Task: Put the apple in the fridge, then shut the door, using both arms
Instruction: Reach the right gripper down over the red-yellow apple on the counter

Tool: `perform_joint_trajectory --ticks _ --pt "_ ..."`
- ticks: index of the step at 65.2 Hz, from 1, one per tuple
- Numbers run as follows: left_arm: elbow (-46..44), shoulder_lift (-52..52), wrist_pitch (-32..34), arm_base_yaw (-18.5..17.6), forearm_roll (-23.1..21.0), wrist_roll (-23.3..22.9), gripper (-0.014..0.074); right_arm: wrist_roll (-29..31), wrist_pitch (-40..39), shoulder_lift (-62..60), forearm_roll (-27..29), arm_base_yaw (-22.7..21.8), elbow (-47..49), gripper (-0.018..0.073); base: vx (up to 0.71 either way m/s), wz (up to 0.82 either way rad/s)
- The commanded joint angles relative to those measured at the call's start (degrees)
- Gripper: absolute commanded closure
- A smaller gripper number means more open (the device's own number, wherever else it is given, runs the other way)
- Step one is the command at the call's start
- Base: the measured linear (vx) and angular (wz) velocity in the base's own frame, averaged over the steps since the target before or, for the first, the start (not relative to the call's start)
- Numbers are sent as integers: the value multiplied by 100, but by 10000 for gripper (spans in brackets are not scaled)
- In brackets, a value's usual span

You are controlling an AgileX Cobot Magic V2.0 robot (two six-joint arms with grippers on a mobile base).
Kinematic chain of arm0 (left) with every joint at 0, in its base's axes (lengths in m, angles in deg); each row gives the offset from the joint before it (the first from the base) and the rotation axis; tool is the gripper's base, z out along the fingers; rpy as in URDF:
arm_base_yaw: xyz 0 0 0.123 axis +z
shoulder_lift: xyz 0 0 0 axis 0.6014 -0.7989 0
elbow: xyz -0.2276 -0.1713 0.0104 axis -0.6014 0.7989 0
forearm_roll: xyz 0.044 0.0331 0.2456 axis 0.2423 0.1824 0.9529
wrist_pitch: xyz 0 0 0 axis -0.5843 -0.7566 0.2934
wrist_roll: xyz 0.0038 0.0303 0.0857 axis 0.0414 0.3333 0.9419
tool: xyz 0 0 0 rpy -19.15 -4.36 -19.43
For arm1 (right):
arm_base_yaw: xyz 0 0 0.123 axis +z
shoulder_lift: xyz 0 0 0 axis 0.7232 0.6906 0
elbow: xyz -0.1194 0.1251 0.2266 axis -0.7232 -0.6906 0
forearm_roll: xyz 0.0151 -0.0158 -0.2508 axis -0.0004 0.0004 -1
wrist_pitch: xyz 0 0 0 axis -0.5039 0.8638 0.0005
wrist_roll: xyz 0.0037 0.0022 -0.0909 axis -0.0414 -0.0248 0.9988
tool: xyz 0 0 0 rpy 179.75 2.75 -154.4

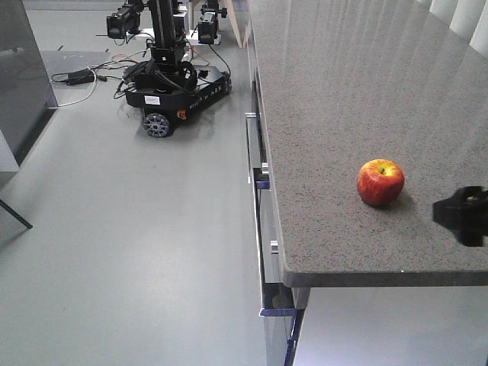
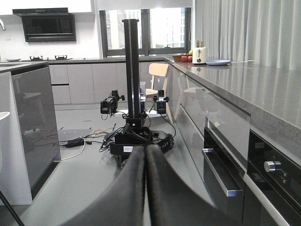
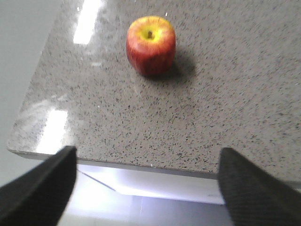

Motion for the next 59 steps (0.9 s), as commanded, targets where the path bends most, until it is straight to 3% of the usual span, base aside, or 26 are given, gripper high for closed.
perform_joint_trajectory --ticks 1,30,48,59 --pt "164 88 419 8 -61 -9 602 247 -278 390 170 -26 341 -151 0 0" --pt "164 88 419 8 -61 -9 602 1016 -166 2341 328 20 1522 -140 0 0" --pt "164 88 419 8 -61 -9 602 1158 -193 3335 366 20 2273 -132 0 0" --pt "164 88 419 8 -61 -9 602 1454 -171 3812 655 20 2730 -127 0 0"
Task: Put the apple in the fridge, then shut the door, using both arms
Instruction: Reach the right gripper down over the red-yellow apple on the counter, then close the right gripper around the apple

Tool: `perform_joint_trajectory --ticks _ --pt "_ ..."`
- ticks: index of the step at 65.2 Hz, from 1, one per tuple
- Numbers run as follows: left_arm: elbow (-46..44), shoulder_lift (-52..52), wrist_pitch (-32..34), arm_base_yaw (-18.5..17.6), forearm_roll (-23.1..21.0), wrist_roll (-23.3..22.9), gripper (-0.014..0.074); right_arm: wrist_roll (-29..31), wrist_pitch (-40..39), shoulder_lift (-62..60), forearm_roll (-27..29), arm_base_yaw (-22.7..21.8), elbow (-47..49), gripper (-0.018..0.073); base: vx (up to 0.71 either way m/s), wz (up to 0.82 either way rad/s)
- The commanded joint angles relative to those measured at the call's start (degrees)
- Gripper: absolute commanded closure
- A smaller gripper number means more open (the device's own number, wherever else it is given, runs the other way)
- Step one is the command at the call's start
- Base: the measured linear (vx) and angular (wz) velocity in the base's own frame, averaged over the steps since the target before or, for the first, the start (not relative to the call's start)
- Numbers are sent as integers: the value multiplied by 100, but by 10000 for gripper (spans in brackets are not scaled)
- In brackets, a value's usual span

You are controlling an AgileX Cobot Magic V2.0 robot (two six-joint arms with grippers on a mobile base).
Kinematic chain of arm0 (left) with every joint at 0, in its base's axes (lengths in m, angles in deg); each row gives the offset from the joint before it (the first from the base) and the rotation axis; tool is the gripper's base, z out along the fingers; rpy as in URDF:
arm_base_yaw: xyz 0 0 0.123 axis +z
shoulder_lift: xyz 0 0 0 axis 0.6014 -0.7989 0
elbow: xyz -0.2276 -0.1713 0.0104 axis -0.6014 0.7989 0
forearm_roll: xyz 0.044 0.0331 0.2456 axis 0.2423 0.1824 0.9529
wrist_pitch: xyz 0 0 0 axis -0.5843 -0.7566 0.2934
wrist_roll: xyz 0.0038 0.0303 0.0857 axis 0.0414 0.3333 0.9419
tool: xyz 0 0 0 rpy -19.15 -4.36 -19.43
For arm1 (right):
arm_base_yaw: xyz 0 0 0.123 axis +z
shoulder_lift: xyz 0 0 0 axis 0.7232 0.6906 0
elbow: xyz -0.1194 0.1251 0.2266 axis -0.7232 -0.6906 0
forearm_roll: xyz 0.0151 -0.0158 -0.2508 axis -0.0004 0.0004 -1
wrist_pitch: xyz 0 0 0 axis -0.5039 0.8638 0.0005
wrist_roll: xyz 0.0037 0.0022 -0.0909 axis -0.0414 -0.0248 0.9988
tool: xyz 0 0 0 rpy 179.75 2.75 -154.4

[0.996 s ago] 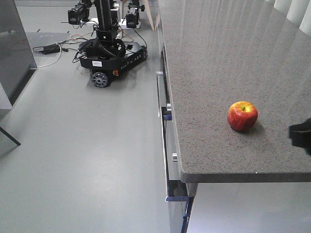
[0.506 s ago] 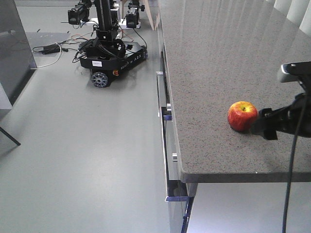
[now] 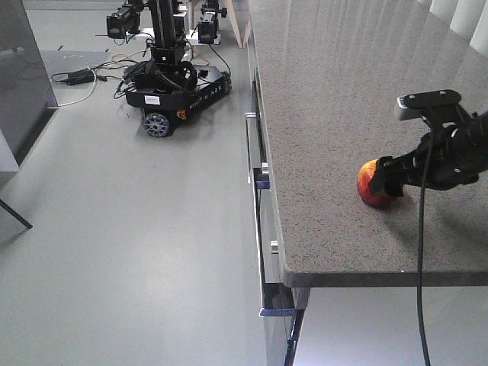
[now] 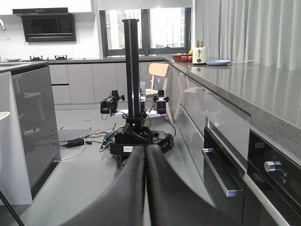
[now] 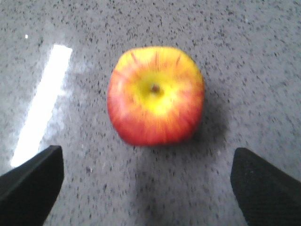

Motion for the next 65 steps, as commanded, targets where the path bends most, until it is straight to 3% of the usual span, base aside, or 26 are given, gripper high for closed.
perform_joint_trajectory --ticks 1,31,54,65 --pt "164 88 419 8 -61 -9 602 280 -209 49 283 2 424 -126 0 0" --pt "164 88 419 8 -61 -9 602 472 -273 1046 320 2 1227 -86 0 0" --pt "164 88 419 8 -61 -9 602 476 -159 1082 326 2 1227 168 0 0" --pt "164 88 419 8 -61 -9 602 476 -36 956 331 2 1227 221 0 0"
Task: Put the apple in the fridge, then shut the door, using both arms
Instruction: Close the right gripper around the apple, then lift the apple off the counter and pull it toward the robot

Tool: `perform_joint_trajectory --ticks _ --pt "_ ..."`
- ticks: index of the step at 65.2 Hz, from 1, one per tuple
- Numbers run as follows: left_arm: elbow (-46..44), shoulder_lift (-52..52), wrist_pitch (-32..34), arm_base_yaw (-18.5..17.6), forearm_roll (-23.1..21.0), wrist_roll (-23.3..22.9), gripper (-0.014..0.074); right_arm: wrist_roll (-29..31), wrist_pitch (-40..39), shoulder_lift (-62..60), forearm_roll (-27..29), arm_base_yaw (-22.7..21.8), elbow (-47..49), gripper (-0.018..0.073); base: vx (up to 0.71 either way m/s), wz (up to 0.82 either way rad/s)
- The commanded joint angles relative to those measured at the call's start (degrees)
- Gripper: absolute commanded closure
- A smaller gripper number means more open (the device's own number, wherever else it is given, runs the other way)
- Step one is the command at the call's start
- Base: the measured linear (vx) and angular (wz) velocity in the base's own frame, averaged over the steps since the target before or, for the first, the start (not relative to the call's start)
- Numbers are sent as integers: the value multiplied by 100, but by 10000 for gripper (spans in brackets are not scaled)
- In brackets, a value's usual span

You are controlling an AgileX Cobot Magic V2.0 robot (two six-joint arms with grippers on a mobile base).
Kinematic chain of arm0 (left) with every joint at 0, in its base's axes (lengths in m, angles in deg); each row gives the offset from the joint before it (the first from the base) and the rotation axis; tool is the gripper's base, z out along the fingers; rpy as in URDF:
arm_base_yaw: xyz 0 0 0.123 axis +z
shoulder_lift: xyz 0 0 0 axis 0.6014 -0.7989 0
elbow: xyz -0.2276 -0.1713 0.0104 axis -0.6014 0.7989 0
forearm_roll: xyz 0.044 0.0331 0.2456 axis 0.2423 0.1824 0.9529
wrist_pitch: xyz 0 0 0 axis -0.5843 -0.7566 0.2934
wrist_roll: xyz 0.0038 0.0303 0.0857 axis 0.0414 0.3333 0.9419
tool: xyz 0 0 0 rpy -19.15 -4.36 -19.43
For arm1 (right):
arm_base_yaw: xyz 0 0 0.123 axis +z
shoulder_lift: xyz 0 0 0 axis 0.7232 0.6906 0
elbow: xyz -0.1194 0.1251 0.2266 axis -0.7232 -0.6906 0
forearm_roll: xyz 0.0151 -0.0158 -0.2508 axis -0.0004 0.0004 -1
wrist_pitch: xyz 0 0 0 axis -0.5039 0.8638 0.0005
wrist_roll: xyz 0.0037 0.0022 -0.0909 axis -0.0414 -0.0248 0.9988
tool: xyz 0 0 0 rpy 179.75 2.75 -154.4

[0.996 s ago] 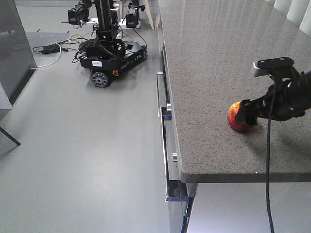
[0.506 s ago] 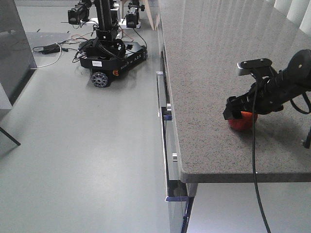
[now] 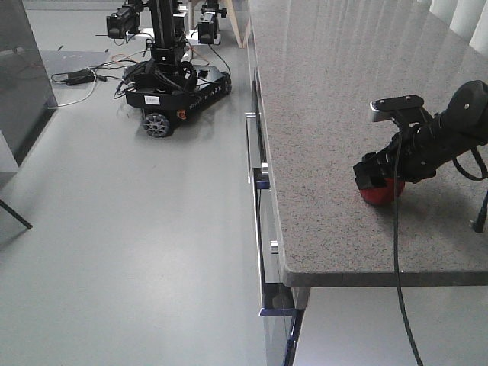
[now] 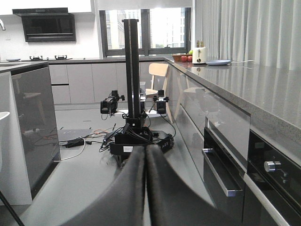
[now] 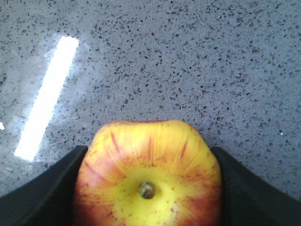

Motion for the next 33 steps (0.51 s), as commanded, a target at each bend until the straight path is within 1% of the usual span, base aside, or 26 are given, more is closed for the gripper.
perform_joint_trajectory --ticks 1,7,16,33 --pt "164 88 419 8 -61 -9 602 60 -17 -424 80 2 173 221 0 0" --pt "164 88 419 8 -61 -9 602 19 75 -583 151 2 173 222 0 0" --pt "164 88 419 8 -61 -9 602 -3 329 -883 408 2 173 222 0 0" --pt "164 88 419 8 -61 -9 602 -9 699 -1499 1305 -9 173 222 0 0"
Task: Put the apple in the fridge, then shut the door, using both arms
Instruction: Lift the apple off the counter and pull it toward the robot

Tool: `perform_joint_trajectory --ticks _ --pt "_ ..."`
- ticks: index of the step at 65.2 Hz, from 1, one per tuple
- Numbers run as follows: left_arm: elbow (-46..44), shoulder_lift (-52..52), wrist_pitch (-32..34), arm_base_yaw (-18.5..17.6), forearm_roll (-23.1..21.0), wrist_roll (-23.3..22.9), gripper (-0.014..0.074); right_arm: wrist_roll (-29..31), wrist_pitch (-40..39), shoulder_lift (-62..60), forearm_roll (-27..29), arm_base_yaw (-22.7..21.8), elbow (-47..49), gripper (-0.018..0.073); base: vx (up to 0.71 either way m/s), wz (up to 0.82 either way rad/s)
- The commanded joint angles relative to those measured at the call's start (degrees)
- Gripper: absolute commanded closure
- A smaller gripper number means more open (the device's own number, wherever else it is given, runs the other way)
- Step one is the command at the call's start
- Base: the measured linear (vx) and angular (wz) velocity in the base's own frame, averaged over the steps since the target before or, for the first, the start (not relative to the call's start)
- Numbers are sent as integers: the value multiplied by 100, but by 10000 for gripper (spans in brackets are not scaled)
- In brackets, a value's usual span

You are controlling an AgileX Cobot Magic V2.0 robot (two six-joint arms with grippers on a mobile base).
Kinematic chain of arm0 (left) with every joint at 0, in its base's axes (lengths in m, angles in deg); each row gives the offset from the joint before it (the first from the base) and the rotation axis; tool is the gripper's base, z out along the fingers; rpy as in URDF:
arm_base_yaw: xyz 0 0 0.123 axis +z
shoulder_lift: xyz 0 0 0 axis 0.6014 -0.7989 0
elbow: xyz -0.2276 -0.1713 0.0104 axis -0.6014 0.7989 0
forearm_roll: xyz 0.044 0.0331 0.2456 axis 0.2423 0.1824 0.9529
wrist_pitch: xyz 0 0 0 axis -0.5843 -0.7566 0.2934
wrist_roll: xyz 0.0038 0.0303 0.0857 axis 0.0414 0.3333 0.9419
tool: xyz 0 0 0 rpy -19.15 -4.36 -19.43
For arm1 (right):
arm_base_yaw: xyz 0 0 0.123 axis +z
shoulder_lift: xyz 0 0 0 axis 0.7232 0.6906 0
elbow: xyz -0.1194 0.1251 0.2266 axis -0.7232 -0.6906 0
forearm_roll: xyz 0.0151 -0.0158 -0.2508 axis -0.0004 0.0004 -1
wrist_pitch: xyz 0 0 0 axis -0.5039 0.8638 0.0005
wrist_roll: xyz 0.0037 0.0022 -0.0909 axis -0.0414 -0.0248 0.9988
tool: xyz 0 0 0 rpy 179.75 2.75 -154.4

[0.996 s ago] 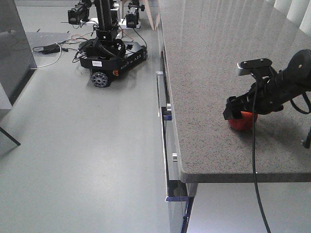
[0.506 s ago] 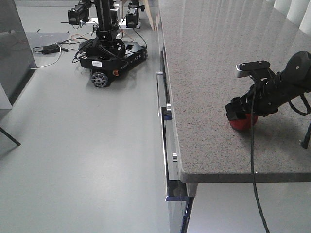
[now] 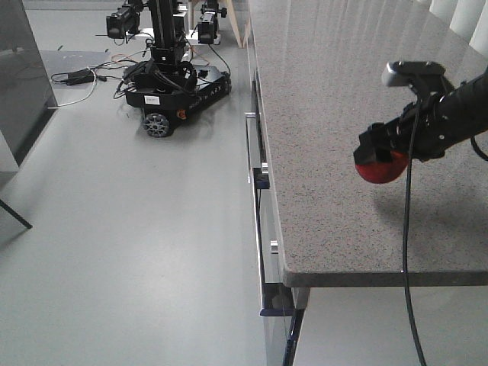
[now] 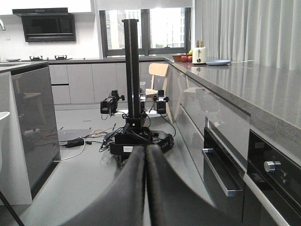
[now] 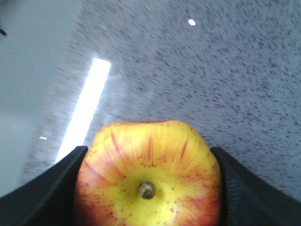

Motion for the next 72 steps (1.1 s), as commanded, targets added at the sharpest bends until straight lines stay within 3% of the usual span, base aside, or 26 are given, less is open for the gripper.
perform_joint_trajectory --ticks 1,16,22,46,58,72 --pt "164 88 419 8 -61 -9 602 19 -23 -501 523 -9 173 222 0 0" --pt "164 88 419 8 -61 -9 602 -14 534 -924 877 5 143 223 0 0" --pt "164 88 419 8 -61 -9 602 -61 356 -1302 861 202 -77 223 0 0" --pt "164 88 419 8 -61 -9 602 -71 -812 -3174 840 1645 -2219 223 0 0" --pt "164 88 419 8 -61 -9 602 -312 -1085 -4173 888 1984 -3167 223 0 0" --pt "164 88 419 8 -61 -9 602 -471 -1176 -5664 1014 1992 -4285 223 0 0"
